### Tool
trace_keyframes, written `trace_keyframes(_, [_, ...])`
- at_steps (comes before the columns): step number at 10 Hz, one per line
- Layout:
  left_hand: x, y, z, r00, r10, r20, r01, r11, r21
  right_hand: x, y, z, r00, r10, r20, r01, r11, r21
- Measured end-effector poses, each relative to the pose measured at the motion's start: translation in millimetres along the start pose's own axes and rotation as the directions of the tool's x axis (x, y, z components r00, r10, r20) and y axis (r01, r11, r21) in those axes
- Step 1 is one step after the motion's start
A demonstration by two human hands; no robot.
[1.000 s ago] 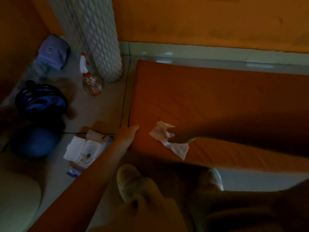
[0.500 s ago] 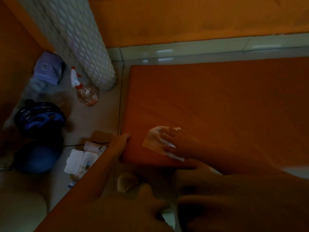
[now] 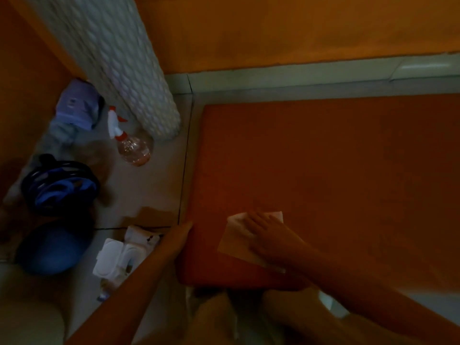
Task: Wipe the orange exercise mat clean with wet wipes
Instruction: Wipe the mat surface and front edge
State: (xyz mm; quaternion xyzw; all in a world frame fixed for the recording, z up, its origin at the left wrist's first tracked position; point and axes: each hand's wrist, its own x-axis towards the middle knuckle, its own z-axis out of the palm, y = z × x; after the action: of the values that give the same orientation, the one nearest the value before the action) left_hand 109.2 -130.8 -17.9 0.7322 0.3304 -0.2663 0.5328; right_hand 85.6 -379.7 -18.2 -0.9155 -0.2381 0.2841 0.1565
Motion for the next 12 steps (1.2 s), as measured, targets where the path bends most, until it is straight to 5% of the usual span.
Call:
trace_keyframes(2, [27.0,-21.0,12.8,0.985,0.135,-0.111,-0.147,0.982,-0.115,55.3,2.4,19.3,0.998,-0.047,-0.039,0.045,0.998,-0.051])
trace_keyframes(5, [51.2,-23.6,15.7,0.977,-0.059,-0.205,0.000,0.961,-0.277,63.4,3.0,25.4,0.922,-0.388,0.011,0.382,0.903,-0.197])
trace_keyframes(6, [55.6,-30.0,19.9,0.989,-0.040,-0.140,-0.003,0.956,-0.293,64.6,23.0,12.4,0.943,-0.327,0.065,0.332,0.906,-0.262])
trace_keyframes(7, [53.7,-28.0,19.9,0.980,-0.094,-0.177,0.040,0.956,-0.290,77.5,24.9,3.5,0.969,-0.217,0.115,0.232,0.962,-0.142])
trace_keyframes(11, [53.1,-32.7,12.9,0.984,-0.053,-0.169,0.001,0.956,-0.294,16.5,19.2,21.3,0.955,-0.245,0.167,0.266,0.957,-0.118])
trace_keyframes(12, [29.3,-21.4,11.8,0.989,-0.059,-0.137,0.049,0.996,-0.076,18.9,16.8,18.2,0.959,-0.205,0.194,0.236,0.960,-0.153])
